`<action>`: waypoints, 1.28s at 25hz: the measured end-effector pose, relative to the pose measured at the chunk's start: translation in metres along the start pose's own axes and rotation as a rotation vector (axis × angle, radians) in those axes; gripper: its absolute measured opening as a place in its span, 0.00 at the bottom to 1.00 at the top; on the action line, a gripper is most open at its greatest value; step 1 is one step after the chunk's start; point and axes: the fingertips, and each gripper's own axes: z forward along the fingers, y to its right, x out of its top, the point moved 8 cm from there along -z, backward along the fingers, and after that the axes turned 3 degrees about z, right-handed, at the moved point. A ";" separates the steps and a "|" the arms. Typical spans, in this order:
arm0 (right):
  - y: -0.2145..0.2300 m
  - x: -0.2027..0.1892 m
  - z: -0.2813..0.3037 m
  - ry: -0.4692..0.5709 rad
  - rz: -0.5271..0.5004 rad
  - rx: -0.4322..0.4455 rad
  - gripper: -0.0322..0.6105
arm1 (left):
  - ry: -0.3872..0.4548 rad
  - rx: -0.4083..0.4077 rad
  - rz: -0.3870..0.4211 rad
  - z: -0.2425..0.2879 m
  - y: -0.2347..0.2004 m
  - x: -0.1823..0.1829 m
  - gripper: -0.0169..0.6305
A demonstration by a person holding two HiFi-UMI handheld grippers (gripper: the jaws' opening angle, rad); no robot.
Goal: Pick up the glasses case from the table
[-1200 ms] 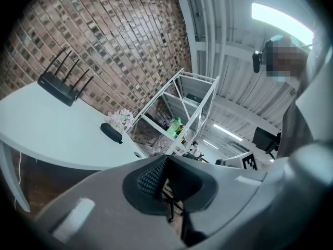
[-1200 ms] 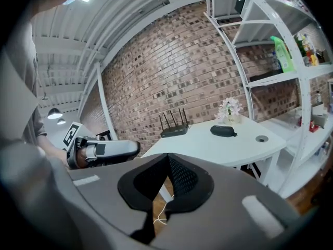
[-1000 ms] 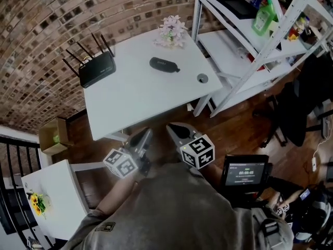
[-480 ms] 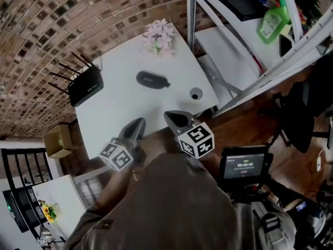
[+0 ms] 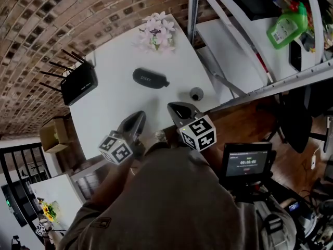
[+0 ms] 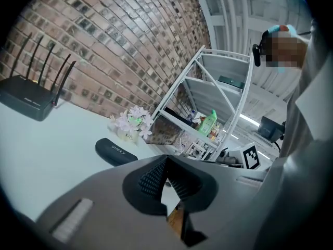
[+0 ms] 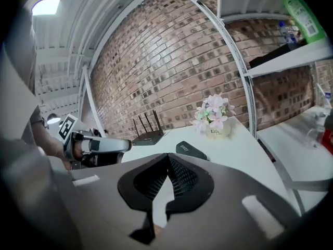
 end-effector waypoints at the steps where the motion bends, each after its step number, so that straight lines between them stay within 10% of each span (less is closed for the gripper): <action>1: 0.001 0.001 0.004 -0.010 -0.012 -0.007 0.07 | -0.003 0.001 -0.002 0.001 -0.005 0.001 0.03; 19: 0.021 0.027 0.105 -0.215 -0.244 -0.036 0.16 | -0.069 0.089 0.080 0.024 -0.107 0.014 0.03; 28: 0.045 0.017 0.138 -0.311 -0.291 -0.079 0.36 | -0.311 -0.003 0.434 0.078 -0.160 0.020 0.03; 32: 0.057 0.008 0.146 -0.342 -0.289 -0.110 0.46 | -0.433 -0.089 0.629 0.097 -0.168 0.022 0.29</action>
